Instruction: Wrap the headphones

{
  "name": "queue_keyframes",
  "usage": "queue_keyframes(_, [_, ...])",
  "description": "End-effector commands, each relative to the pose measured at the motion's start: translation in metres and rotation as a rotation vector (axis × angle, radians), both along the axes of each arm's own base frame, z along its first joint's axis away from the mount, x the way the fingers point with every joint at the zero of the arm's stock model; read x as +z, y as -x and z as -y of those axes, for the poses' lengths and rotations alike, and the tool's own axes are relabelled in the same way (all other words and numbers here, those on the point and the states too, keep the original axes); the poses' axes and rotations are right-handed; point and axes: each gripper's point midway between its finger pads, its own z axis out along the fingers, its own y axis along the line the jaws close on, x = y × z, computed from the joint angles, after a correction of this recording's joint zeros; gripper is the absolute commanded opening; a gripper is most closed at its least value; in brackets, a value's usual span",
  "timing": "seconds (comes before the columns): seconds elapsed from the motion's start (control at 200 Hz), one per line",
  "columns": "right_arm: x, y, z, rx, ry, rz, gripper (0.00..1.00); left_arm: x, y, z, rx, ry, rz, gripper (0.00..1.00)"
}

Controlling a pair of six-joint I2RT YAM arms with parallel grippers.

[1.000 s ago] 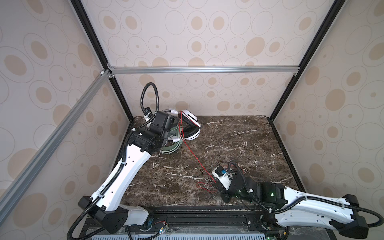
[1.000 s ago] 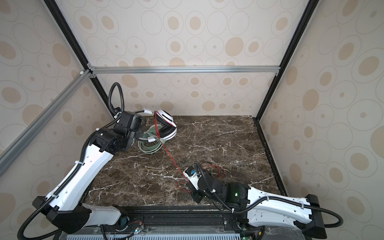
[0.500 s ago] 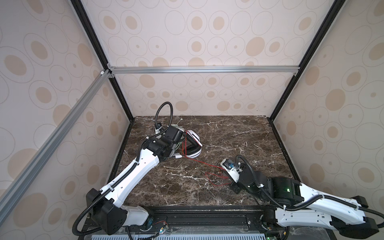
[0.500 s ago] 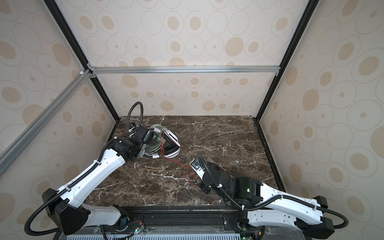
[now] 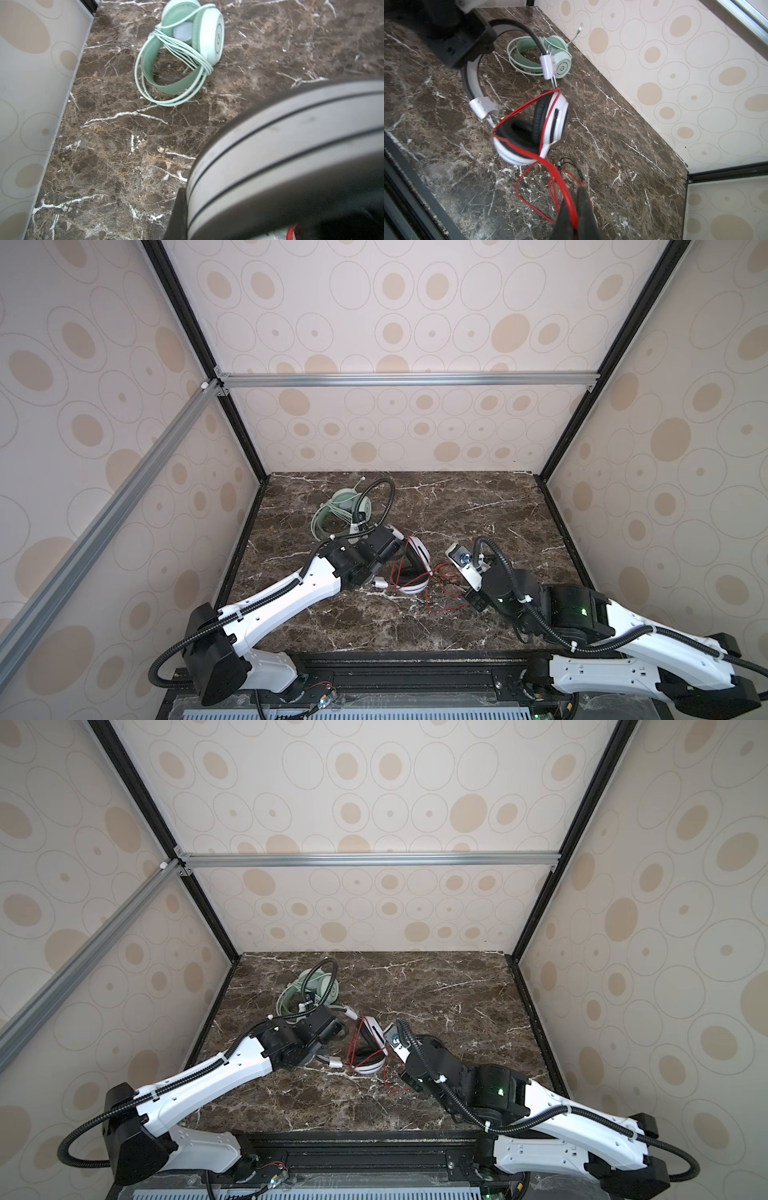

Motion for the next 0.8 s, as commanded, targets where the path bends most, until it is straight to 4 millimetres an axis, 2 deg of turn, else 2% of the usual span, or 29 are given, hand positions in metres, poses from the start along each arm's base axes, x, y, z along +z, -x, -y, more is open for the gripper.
queue_keyframes(0.0, [0.010, -0.008, 0.006, -0.009, -0.038, -0.016, 0.00, 0.008, 0.000, 0.026, -0.052, 0.049, 0.043, 0.00])
queue_keyframes(0.11, [0.004, -0.020, 0.007, -0.020, -0.059, -0.060, 0.00, 0.004, 0.006, 0.041, -0.109, 0.043, 0.037, 0.00])
queue_keyframes(0.2, [-0.007, -0.036, 0.009, -0.053, -0.061, -0.105, 0.00, 0.002, 0.009, 0.059, -0.192, 0.066, 0.038, 0.00])
queue_keyframes(0.295, [-0.016, -0.053, 0.013, -0.097, -0.095, -0.155, 0.00, 0.002, 0.013, 0.069, -0.253, 0.078, 0.031, 0.00])
queue_keyframes(0.445, [-0.029, -0.067, 0.013, -0.103, -0.164, -0.244, 0.00, -0.001, 0.025, 0.089, -0.367, 0.161, 0.006, 0.00])
queue_keyframes(0.57, [-0.043, -0.080, 0.009, -0.097, -0.207, -0.316, 0.00, 0.000, 0.029, 0.093, -0.387, 0.179, 0.003, 0.00])
queue_keyframes(0.795, [-0.068, -0.102, 0.007, -0.104, -0.346, -0.426, 0.00, 0.019, 0.033, 0.091, -0.401, 0.222, 0.034, 0.00])
